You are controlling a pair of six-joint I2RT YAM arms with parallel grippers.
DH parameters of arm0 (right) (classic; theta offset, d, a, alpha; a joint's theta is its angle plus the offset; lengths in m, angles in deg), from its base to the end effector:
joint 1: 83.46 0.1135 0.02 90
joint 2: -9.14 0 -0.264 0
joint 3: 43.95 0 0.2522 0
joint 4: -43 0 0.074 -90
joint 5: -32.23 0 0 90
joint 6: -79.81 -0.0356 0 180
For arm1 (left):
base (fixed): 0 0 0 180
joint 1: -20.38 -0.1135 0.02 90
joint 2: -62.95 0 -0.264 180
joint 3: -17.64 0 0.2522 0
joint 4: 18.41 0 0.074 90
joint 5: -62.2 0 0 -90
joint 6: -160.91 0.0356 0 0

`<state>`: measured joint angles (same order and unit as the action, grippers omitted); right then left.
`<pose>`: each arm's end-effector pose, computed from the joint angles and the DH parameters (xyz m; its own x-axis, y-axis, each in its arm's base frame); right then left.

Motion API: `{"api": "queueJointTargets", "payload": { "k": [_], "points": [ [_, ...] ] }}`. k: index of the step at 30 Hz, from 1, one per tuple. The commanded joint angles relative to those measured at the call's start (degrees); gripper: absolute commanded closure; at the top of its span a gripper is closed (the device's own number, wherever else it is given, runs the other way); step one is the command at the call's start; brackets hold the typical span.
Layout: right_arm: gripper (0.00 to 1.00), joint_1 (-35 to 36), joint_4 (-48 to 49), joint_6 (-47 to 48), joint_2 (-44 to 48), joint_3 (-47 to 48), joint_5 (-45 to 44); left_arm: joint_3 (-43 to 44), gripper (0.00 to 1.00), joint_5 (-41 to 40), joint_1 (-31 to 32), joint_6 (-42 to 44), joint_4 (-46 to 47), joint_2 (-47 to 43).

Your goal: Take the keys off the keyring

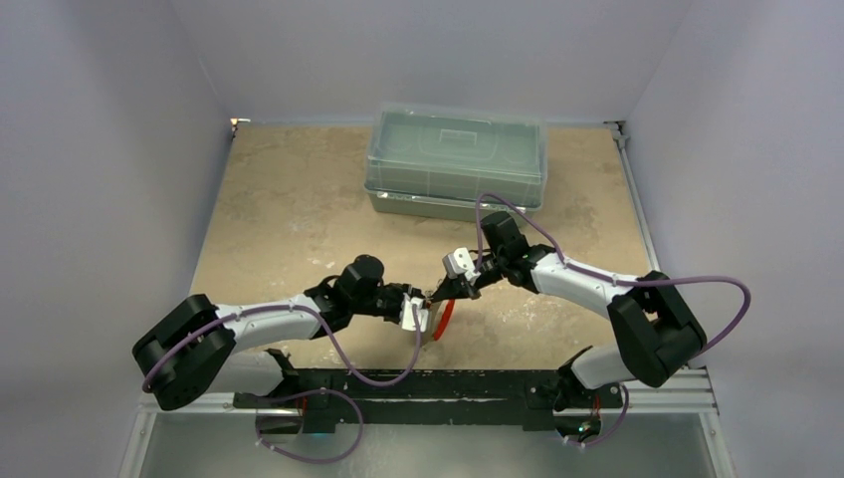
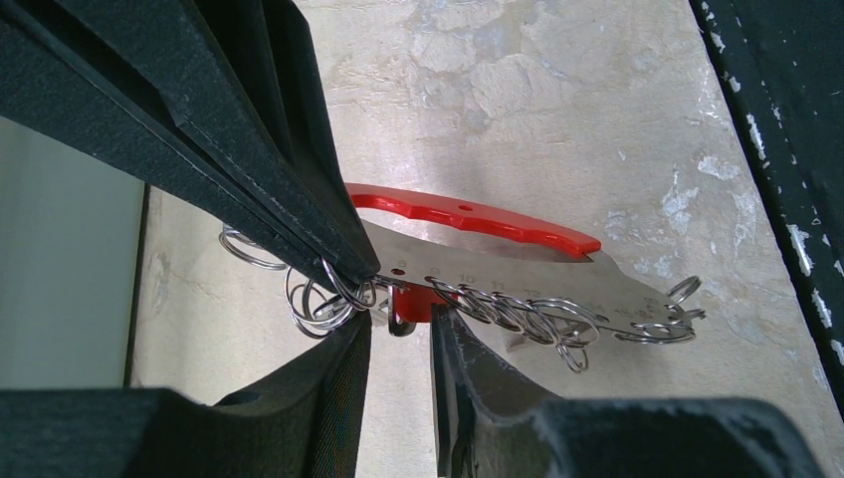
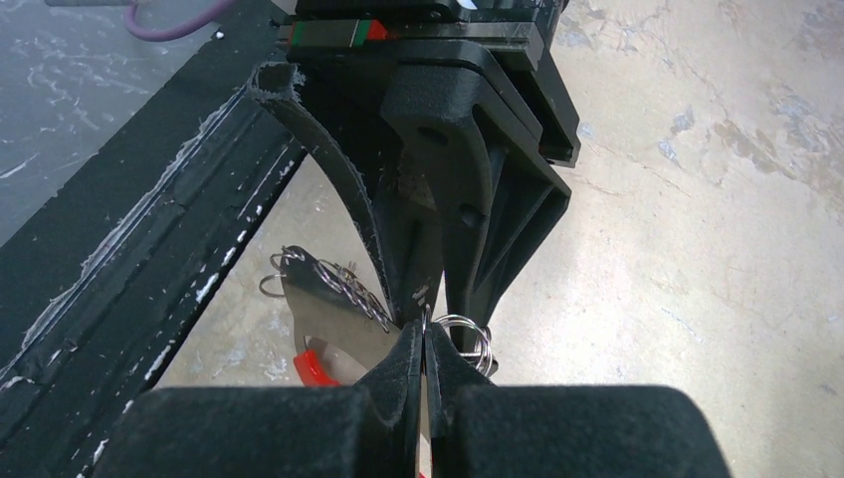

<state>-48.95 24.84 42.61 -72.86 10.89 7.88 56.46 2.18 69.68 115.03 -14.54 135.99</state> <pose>0.2041 0.1797 0.1968 0.2523 -0.2251 -0.9411 -0.9271 -0.3349 -0.1684 0.1443 -0.1951 0.1712 0.4164 0.4406 -0.7953 0.9027 -0.0959 0.4195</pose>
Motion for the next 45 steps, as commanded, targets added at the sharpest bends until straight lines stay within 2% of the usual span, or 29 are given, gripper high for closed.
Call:
{"api": "queueJointTargets", "payload": {
  "k": [1, 15, 19, 28, 39, 45],
  "points": [
    [1.00, 0.4, -0.6, 1.4, 1.4, 2.1, 2.9, 1.3, 0.72, 2.0, 0.7, -0.4, 4.3, 0.7],
    [1.00, 0.5, -2.7, 2.4, 1.7, 3.5, 4.0, 0.7, 0.69, 3.0, 1.4, -1.2, 5.8, 3.3],
    [1.00, 0.5, -2.8, 2.5, 1.6, 3.7, 4.1, 0.9, 0.76, 3.5, 1.4, -1.4, 6.1, 4.3],
    [1.00, 0.4, -2.6, 3.6, 1.5, 1.9, 4.0, 2.8, 1.00, 1.8, 1.5, -4.7, 3.2, 2.6],
    [1.00, -2.8, -0.7, 1.4, 1.9, -0.3, 3.3, 0.5, 1.00, -2.4, 1.3, -1.3, -8.4, -8.1],
    [1.00, -3.3, 5.5, -6.4, 1.7, -2.2, 1.4, 0.4, 1.00, -4.7, 1.4, -1.1, -10.7, -9.9]
  ]
}}
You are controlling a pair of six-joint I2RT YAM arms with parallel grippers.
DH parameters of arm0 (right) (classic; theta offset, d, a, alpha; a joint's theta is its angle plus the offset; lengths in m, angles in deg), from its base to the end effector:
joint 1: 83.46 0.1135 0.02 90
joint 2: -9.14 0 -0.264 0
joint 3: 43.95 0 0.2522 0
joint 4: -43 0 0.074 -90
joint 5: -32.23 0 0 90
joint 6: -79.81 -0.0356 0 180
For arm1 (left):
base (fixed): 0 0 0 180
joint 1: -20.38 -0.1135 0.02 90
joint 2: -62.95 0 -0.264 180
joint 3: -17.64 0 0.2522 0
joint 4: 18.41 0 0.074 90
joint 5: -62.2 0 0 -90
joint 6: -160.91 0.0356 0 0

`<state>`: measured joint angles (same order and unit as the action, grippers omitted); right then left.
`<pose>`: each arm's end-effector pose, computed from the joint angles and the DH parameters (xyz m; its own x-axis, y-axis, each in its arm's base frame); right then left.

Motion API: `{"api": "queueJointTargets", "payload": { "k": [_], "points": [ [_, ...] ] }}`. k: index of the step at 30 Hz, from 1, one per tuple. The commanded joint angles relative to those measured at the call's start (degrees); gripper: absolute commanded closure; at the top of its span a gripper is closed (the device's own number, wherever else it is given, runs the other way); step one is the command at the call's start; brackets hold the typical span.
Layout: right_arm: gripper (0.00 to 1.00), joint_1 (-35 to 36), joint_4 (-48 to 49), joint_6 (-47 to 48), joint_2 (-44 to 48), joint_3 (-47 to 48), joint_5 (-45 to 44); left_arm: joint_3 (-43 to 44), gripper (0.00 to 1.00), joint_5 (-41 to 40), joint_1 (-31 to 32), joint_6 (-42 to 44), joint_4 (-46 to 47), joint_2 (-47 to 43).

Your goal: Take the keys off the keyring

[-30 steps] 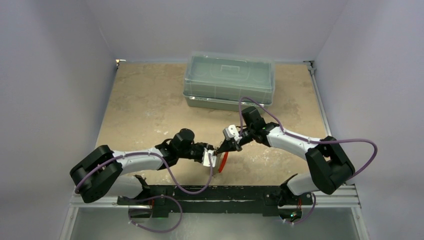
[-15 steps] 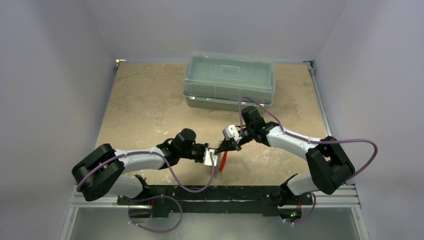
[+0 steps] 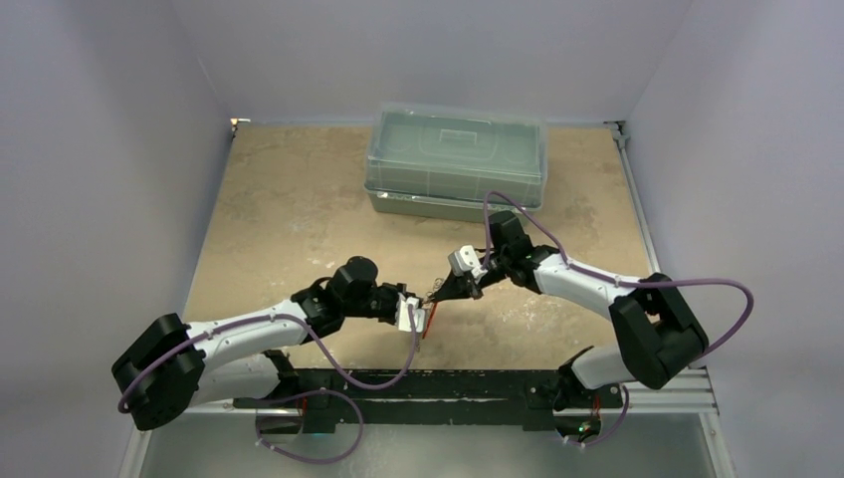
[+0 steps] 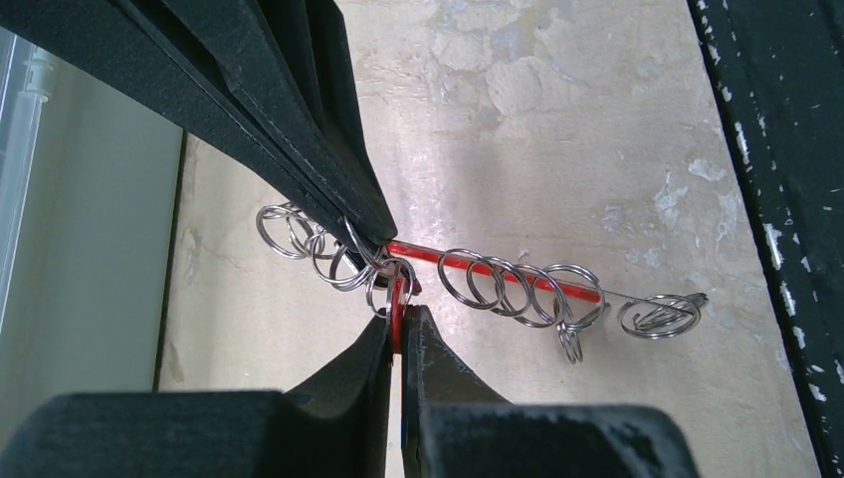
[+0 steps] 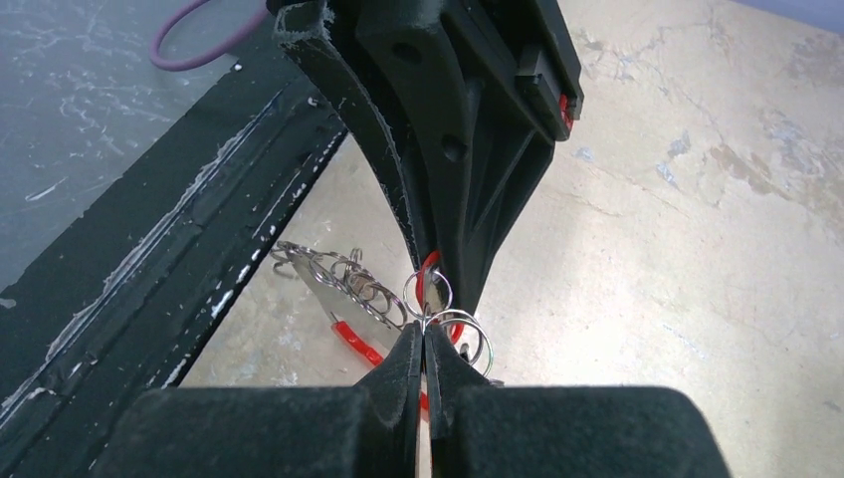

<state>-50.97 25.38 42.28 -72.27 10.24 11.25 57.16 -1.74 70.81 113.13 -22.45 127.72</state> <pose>0.2068 0.1711 0.1980 0.2331 -0.1882 -0.9541 -0.9290 -0.3330 -0.1613 0.1332 -0.1857 0.1929 0.3985 0.4654 -0.7903 0.9030 -0.0483 0.4269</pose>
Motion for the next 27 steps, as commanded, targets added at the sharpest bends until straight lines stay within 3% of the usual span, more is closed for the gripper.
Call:
{"api": "queueJointTargets", "payload": {
  "k": [1, 11, 27],
  "points": [
    [1.00, -1.3, 6.3, -7.8, 1.1, -1.7, -2.3, -0.2, 1.00, -1.0, 0.3, 0.8, -3.0, -1.6],
    [1.00, -1.8, 13.5, -19.0, 1.3, -2.7, -6.8, -1.4, 1.00, -2.4, 0.3, 3.7, -3.0, -1.4],
    [1.00, -2.0, 17.1, -22.1, 1.5, -4.1, -6.4, -1.6, 1.00, -6.3, 1.4, 3.0, -0.9, 3.0]
  ]
}}
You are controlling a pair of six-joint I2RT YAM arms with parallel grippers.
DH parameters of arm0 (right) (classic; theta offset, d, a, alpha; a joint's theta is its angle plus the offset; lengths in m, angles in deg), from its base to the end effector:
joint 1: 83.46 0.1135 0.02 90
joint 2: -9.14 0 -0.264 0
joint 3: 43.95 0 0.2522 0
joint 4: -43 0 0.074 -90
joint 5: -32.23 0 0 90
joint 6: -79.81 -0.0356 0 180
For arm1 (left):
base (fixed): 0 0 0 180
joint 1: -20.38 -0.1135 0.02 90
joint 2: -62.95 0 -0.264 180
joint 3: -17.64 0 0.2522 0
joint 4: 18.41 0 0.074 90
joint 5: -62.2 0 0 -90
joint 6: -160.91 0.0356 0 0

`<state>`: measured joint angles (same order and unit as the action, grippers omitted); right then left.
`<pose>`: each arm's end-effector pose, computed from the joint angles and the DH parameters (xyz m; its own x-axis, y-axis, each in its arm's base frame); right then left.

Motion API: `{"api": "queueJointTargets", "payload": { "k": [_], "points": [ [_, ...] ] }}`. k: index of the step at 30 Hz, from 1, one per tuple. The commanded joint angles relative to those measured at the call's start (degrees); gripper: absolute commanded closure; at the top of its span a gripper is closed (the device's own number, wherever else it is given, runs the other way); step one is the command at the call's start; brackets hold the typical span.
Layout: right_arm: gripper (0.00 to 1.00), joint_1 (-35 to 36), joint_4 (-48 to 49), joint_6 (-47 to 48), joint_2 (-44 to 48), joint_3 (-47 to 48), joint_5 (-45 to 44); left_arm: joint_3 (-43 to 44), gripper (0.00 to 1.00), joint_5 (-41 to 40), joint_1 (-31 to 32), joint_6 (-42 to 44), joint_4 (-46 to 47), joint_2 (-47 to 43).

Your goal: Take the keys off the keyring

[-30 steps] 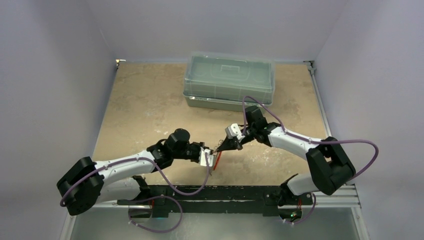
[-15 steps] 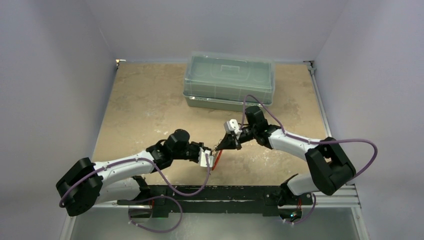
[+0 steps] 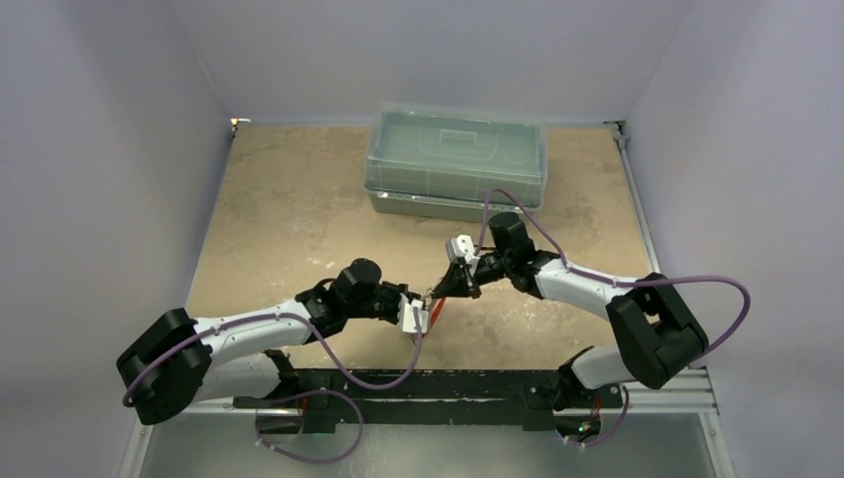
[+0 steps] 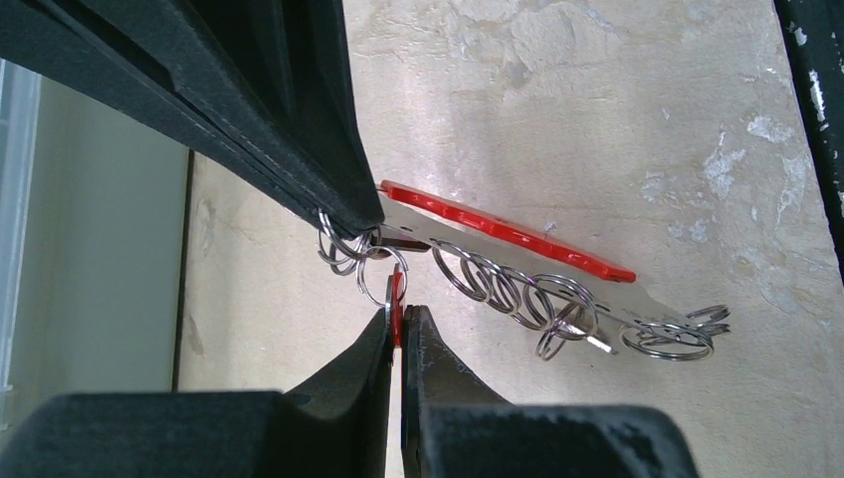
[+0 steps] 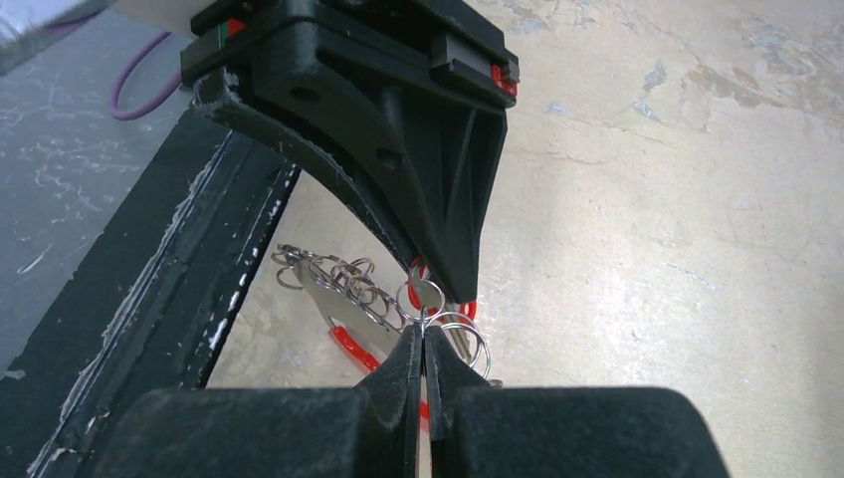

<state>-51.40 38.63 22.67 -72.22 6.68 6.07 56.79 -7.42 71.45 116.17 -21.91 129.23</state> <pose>0.2123 0.1707 0.1941 0.0553 -0.2476 -0.9673 -0.9838 -0.1792 -0.0104 0.1353 -0.1872 0.1855 0.4264 0.5318 -0.7317 0.8732 -0.0310 0.4863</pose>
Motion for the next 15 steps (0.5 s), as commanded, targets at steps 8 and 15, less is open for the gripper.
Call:
{"api": "queueJointTargets", "payload": {
  "k": [8, 15],
  "points": [
    [1.00, -1.7, 7.1, -6.0, 0.9, -0.3, -1.7, -0.9, 1.00, -2.6, 3.0, -2.7, 0.4, 4.0],
    [1.00, -1.8, 9.1, -8.6, 0.8, -1.0, -6.3, 1.0, 1.00, -3.3, 3.0, -4.2, -2.1, 1.4]
  ]
}}
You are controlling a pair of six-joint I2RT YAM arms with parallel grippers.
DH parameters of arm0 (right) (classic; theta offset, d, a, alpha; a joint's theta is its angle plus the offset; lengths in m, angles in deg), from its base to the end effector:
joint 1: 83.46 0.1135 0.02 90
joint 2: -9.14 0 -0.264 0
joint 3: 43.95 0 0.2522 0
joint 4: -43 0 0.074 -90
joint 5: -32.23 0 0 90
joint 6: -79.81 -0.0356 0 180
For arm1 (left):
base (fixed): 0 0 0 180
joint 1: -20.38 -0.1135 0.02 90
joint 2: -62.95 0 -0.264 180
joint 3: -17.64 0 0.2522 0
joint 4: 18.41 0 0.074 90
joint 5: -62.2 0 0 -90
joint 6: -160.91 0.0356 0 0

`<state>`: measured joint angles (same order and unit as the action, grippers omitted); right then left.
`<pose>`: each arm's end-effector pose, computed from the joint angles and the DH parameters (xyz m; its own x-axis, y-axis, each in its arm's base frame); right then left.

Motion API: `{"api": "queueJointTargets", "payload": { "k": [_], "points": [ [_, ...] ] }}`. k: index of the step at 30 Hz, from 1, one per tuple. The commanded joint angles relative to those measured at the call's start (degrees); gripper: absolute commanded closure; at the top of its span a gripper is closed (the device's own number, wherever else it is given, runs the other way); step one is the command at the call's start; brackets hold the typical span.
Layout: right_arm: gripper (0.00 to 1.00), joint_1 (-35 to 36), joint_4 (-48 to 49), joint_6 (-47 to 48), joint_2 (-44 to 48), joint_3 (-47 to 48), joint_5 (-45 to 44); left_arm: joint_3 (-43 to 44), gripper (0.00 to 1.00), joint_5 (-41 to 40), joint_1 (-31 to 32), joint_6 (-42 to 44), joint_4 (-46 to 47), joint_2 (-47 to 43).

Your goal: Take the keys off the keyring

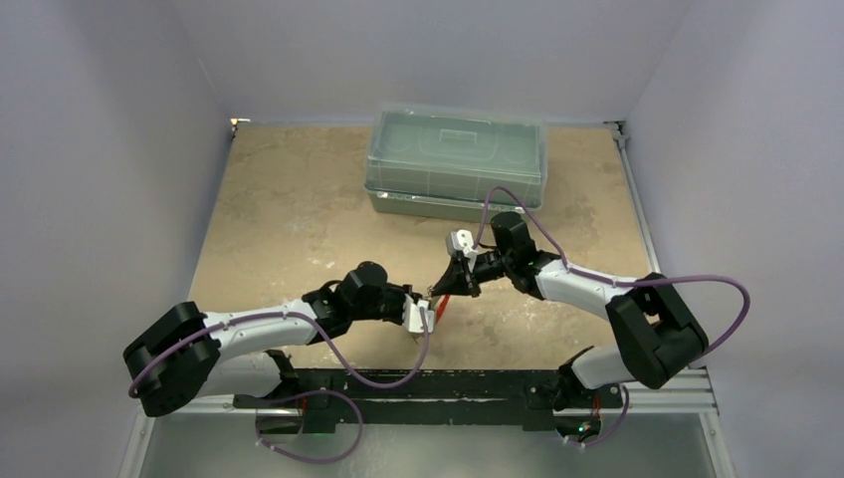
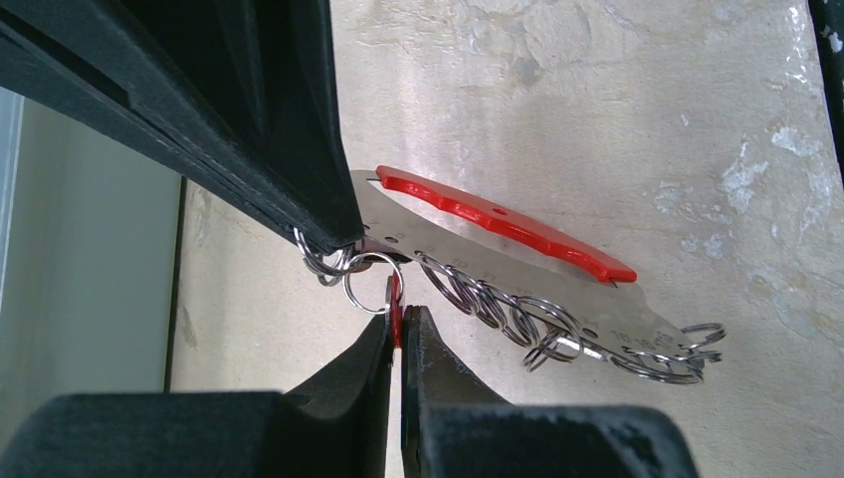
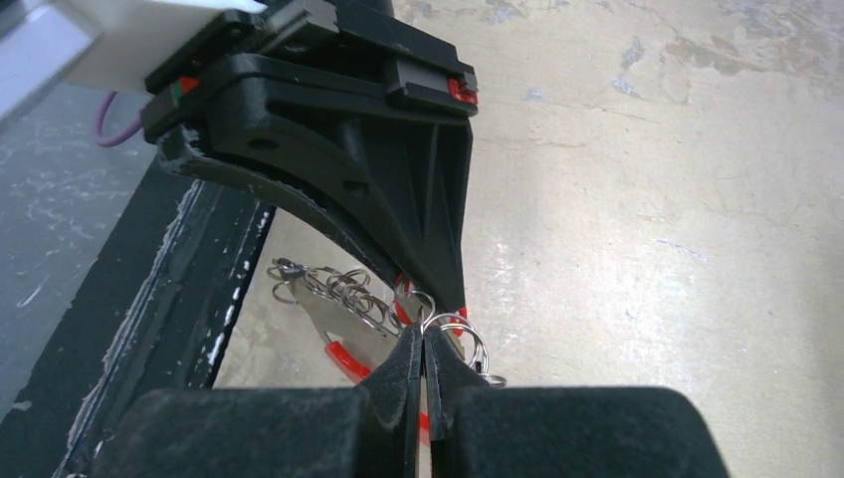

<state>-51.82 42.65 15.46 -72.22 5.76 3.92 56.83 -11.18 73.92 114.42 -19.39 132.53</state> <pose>0.2152 0.1694 0.1940 -0.0239 -0.2558 -0.9664 -0.9926 -0.1094 0.0535 0.1331 -0.1973 0.1770 0.4062 0.5605 -0.7217 0.8772 -0.0177 0.4799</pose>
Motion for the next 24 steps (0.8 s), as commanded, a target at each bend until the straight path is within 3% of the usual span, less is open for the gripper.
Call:
{"api": "queueJointTargets", "payload": {
  "k": [1, 16, 24],
  "points": [
    [1.00, -1.3, 5.0, -1.4, 0.8, -0.2, -4.6, 1.0, 1.00, 0.4, 0.5, -2.5, -5.1, -2.5],
    [1.00, -1.3, -0.3, 3.3, -0.5, -0.1, -7.7, 3.3, 1.00, -3.7, 0.6, -1.6, -6.0, -5.5],
    [1.00, -1.2, -0.3, 3.2, -0.6, -0.4, -7.7, 4.5, 1.00, -3.6, 0.5, 3.1, -5.3, -6.2]
  ]
}}
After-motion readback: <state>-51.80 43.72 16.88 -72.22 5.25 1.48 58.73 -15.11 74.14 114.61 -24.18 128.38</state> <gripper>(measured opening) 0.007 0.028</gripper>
